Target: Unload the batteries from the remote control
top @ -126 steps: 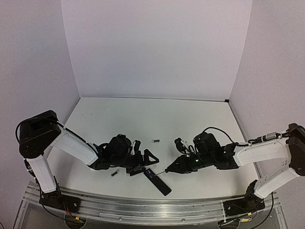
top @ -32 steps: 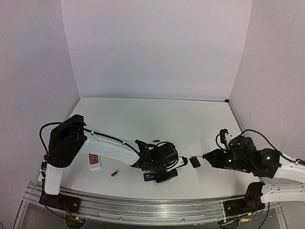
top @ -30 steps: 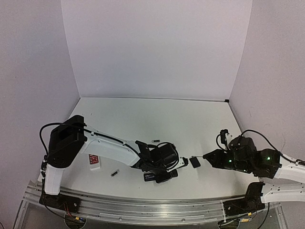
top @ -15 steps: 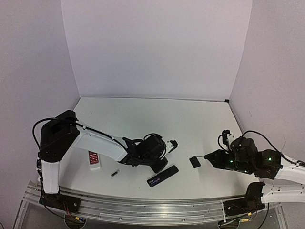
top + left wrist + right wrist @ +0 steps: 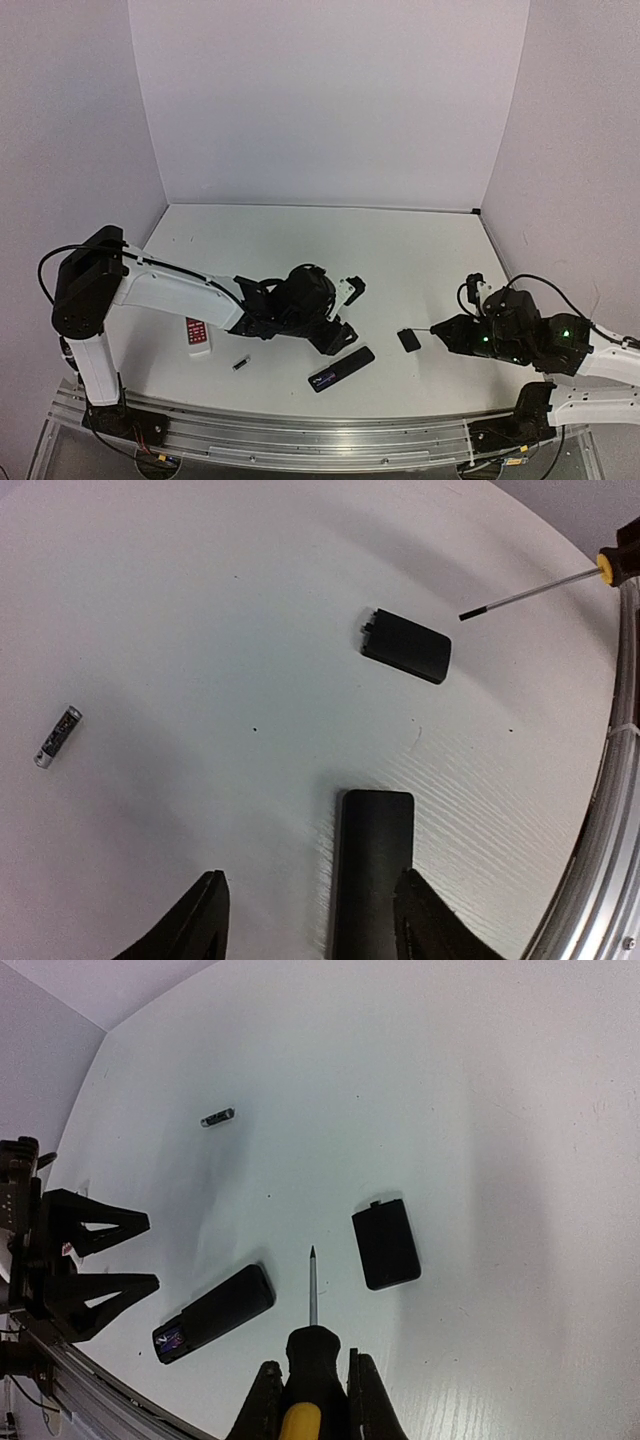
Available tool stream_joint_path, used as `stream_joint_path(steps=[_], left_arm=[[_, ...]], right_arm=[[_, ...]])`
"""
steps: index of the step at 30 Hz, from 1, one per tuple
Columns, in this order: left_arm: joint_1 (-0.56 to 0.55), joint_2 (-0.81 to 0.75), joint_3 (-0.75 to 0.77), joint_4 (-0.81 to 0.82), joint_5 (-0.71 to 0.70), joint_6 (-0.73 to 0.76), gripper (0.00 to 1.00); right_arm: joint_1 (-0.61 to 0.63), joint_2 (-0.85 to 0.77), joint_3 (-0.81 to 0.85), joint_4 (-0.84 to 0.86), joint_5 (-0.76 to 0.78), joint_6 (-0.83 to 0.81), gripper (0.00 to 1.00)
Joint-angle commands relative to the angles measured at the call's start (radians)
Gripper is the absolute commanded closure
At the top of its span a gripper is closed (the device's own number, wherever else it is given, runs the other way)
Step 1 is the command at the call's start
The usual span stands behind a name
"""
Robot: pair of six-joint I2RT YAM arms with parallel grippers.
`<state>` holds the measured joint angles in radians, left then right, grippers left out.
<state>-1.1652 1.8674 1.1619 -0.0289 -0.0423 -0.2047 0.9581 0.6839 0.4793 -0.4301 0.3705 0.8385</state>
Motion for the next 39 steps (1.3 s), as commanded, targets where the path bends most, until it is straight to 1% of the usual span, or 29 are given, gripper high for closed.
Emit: stream_joint_path(steps=[1, 4, 7, 9, 13, 16, 18, 19, 22, 25, 28, 32, 36, 39], left_arm=[[-0.01, 0.006, 0.044, -0.13, 0.11, 0.029, 0.3], [-0.032, 0.077, 0.109, -0.227, 0.07, 0.045, 0.27], [-0.045, 0.147, 0.161, -0.294, 0.028, 0.053, 0.27], [-0.045, 0.175, 0.19, -0.323, 0.027, 0.062, 0.28], [-0.059, 0.228, 0.245, -0.399, 0.007, 0.072, 0.29], [-0.072, 0.25, 0.256, -0.444, -0.006, 0.076, 0.33], [-0.083, 0.264, 0.259, -0.471, -0.003, 0.078, 0.38], [-0.085, 0.274, 0.263, -0.481, -0.003, 0.074, 0.42], [-0.087, 0.303, 0.277, -0.499, -0.004, 0.055, 0.6], [-0.086, 0.302, 0.278, -0.468, -0.015, 0.021, 0.71], [-0.085, 0.283, 0.287, -0.42, -0.065, -0.036, 0.82], [-0.086, 0.227, 0.289, -0.34, -0.144, -0.101, 0.89], [-0.079, 0.124, 0.239, -0.208, -0.196, -0.137, 0.91], [-0.067, 0.08, 0.227, -0.178, -0.241, -0.17, 0.95]], right_arm=[[-0.004, 0.008, 0.026, -0.006, 0.021, -0.01, 1.0], [-0.005, 0.023, 0.032, -0.013, 0.014, -0.013, 1.0], [-0.005, 0.027, 0.034, -0.017, 0.01, -0.013, 1.0], [-0.005, 0.026, 0.034, -0.02, 0.009, -0.014, 1.0], [-0.005, 0.029, 0.031, -0.027, 0.007, -0.009, 1.0], [-0.004, 0.03, 0.03, -0.031, 0.009, -0.007, 1.0], [-0.004, 0.03, 0.028, -0.034, 0.014, -0.004, 1.0], [-0.004, 0.032, 0.028, -0.035, 0.016, -0.002, 1.0], [-0.005, 0.037, 0.027, -0.037, 0.025, 0.002, 1.0], [-0.005, 0.041, 0.027, -0.038, 0.032, 0.005, 1.0], [-0.005, 0.036, 0.025, -0.038, 0.037, 0.011, 1.0], [-0.005, 0.027, 0.025, -0.038, 0.044, 0.016, 1.0], [-0.005, 0.009, 0.026, -0.038, 0.051, 0.017, 1.0], [-0.005, 0.006, 0.027, -0.038, 0.053, 0.021, 1.0]])
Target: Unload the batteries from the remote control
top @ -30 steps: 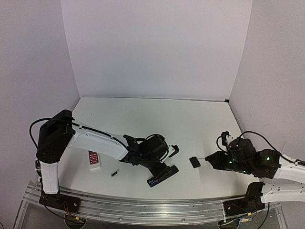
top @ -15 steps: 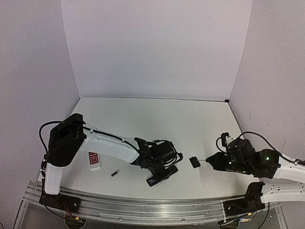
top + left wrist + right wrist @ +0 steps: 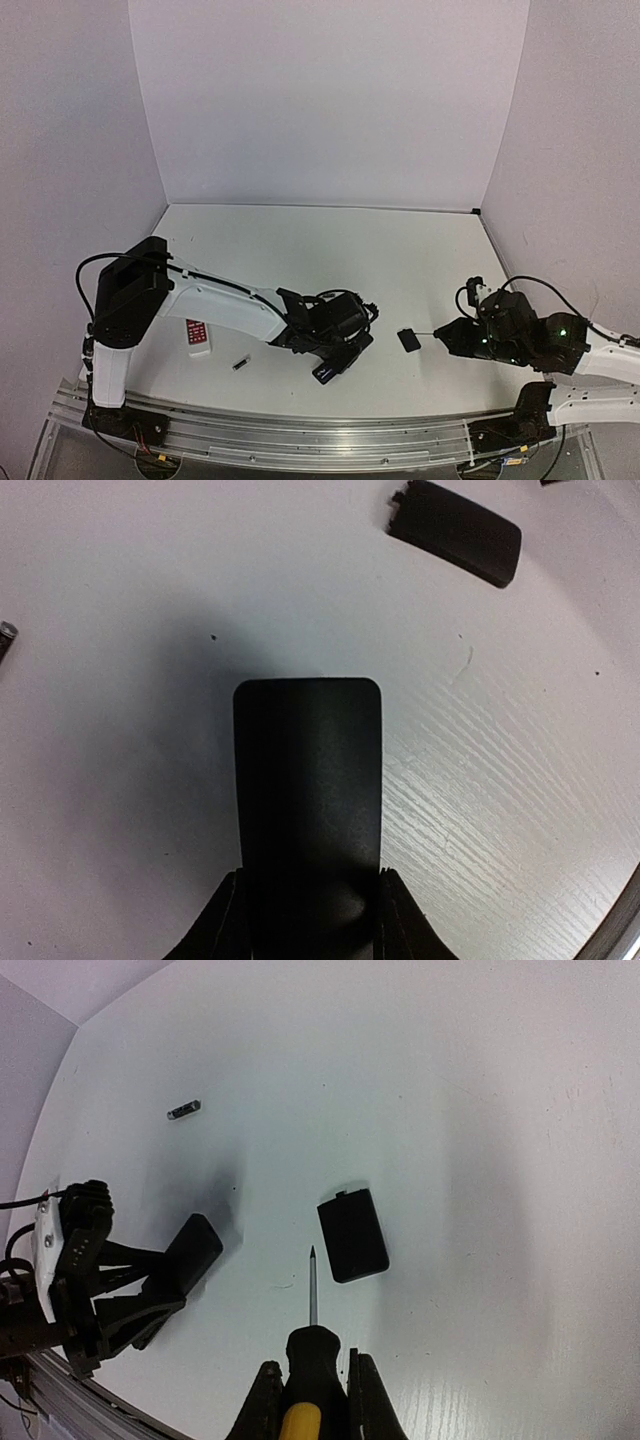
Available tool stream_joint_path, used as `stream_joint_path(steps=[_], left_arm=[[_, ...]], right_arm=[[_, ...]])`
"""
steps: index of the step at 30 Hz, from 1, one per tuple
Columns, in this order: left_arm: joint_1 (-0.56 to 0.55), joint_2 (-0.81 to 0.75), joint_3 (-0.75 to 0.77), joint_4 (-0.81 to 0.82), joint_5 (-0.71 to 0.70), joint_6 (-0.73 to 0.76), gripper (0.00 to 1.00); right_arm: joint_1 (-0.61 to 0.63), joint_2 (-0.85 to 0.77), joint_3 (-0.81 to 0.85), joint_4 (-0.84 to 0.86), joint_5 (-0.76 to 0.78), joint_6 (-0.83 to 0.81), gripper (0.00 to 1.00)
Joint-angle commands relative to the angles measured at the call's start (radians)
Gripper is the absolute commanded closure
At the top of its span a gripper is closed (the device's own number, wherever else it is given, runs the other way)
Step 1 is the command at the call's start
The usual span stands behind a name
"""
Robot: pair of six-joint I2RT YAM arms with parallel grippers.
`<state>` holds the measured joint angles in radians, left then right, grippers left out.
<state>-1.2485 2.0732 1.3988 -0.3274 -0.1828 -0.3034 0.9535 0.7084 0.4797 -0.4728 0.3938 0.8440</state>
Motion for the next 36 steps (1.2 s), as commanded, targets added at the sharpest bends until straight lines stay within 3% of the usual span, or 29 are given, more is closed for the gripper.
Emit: stream_joint_path(steps=[1, 6, 12, 15, 20, 24, 28, 33, 36], left_arm=[[0.022, -0.134, -0.014, 0.124, -0.121, -0.085, 0.97], [0.051, -0.248, -0.174, 0.327, -0.14, -0.132, 0.99], [0.209, -0.411, -0.448, 0.724, 0.048, -0.314, 1.0], [0.253, -0.455, -0.588, 0.964, 0.109, -0.315, 1.0], [0.319, -0.46, -0.754, 1.301, 0.172, -0.311, 1.0], [0.417, -0.385, -0.878, 1.743, 0.344, -0.447, 1.0], [0.458, -0.286, -0.894, 1.979, 0.434, -0.504, 1.0], [0.478, -0.204, -0.828, 2.098, 0.626, -0.547, 1.0], [0.484, -0.197, -0.757, 2.098, 0.824, -0.506, 1.0]], right_arm=[[-0.001, -0.018, 0.026, 0.005, 0.03, 0.017, 1.0], [0.0, -0.02, 0.026, 0.005, 0.04, 0.019, 1.0], [0.0, -0.021, 0.028, 0.005, 0.04, 0.026, 1.0], [0.0, -0.029, 0.027, 0.005, 0.04, 0.026, 1.0], [-0.001, -0.036, 0.025, 0.005, 0.045, 0.017, 1.0], [0.0, -0.038, 0.032, 0.005, 0.038, 0.001, 1.0], [0.0, -0.05, 0.033, 0.006, 0.026, -0.015, 1.0], [0.0, -0.085, 0.02, 0.006, 0.019, -0.028, 1.0], [-0.001, -0.107, 0.014, 0.007, 0.018, -0.04, 1.0]])
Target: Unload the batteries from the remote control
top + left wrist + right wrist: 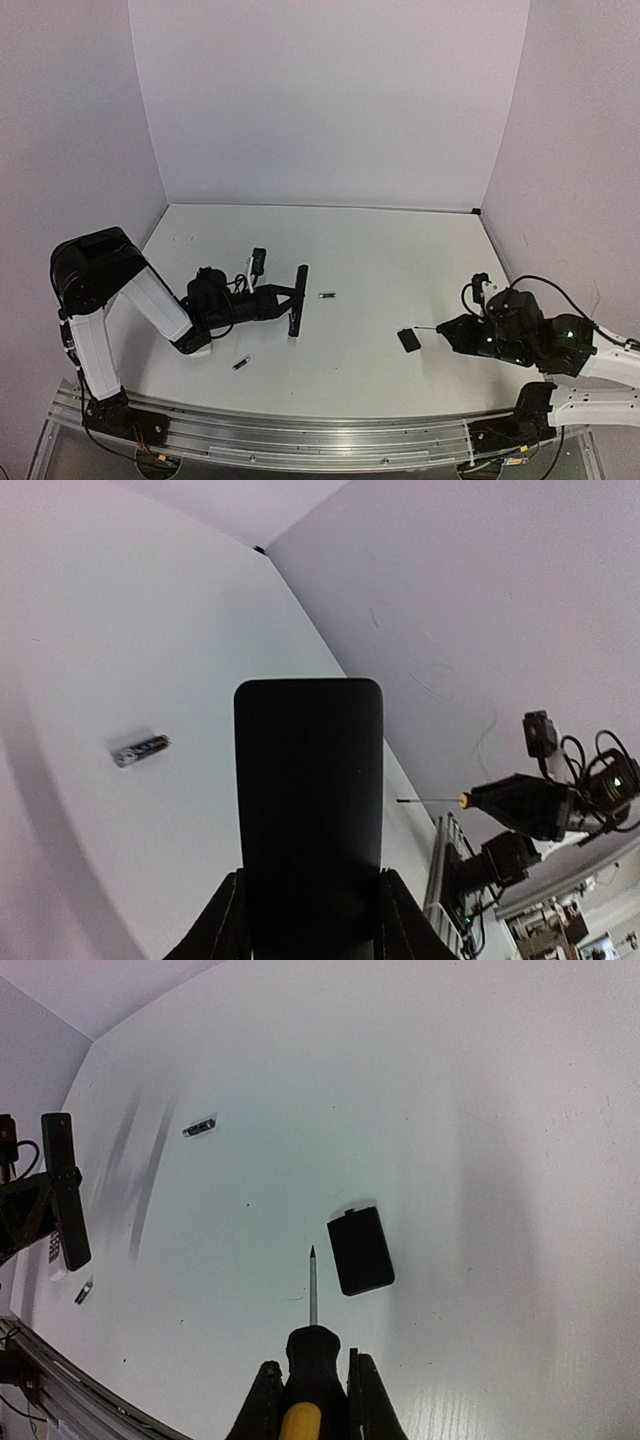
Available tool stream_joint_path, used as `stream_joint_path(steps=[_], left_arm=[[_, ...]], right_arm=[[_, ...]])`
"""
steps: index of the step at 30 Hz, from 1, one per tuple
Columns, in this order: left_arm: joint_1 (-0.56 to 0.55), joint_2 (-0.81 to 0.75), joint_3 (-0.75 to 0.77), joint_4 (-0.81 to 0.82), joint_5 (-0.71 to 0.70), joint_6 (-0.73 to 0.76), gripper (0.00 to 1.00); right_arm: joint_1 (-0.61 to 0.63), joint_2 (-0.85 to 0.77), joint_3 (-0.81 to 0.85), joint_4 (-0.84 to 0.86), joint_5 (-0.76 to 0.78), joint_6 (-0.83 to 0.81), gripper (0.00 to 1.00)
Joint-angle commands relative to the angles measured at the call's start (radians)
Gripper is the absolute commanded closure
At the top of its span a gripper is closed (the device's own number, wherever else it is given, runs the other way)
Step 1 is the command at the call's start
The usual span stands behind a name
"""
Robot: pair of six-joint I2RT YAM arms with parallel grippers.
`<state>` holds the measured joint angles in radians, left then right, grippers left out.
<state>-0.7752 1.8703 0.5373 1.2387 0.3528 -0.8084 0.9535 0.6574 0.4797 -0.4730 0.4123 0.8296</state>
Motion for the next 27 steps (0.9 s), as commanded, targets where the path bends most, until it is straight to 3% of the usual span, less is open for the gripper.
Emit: stream_joint_path(steps=[1, 2, 5, 8, 10, 12, 13, 14, 17, 20, 23, 27], left_arm=[[0.016, 0.012, 0.138, 0.529, 0.358, 0.002, 1.0], [0.027, 0.018, 0.165, 0.523, 0.392, -0.009, 1.0], [0.084, 0.042, 0.145, 0.534, 0.279, -0.064, 1.0], [0.103, 0.05, 0.197, 0.531, 0.414, -0.061, 1.0], [0.114, 0.069, 0.219, 0.534, 0.383, -0.093, 1.0], [0.118, 0.077, 0.286, 0.52, 0.469, -0.111, 1.0], [0.119, 0.065, 0.284, 0.479, 0.415, -0.07, 1.0], [0.125, 0.051, 0.281, 0.335, 0.297, -0.045, 1.0], [0.109, 0.005, 0.329, 0.189, 0.403, 0.035, 1.0], [0.099, -0.063, 0.302, -0.074, 0.2, 0.149, 1.0], [0.095, -0.048, 0.35, -0.247, 0.202, 0.161, 1.0], [0.047, -0.032, 0.475, -0.682, -0.006, 0.177, 1.0]], right_arm=[[0.0, -0.061, 0.012, 0.007, 0.001, -0.031, 1.0], [0.0, -0.065, 0.01, 0.007, 0.003, -0.035, 1.0], [0.0, -0.072, 0.008, 0.007, 0.003, -0.04, 1.0], [0.0, -0.08, 0.006, 0.007, 0.003, -0.056, 1.0], [0.0, -0.085, 0.002, 0.007, 0.017, -0.062, 1.0], [-0.001, -0.083, 0.006, 0.007, 0.018, -0.071, 1.0], [-0.001, -0.082, 0.01, 0.007, 0.015, -0.076, 1.0], [-0.001, -0.08, 0.013, 0.006, 0.018, -0.081, 1.0], [0.0, -0.076, 0.021, 0.004, 0.023, -0.091, 1.0], [-0.001, -0.075, 0.023, 0.003, 0.027, -0.084, 1.0], [0.0, -0.07, 0.02, 0.002, 0.029, -0.08, 1.0], [-0.001, -0.053, 0.021, -0.002, 0.022, -0.068, 1.0]])
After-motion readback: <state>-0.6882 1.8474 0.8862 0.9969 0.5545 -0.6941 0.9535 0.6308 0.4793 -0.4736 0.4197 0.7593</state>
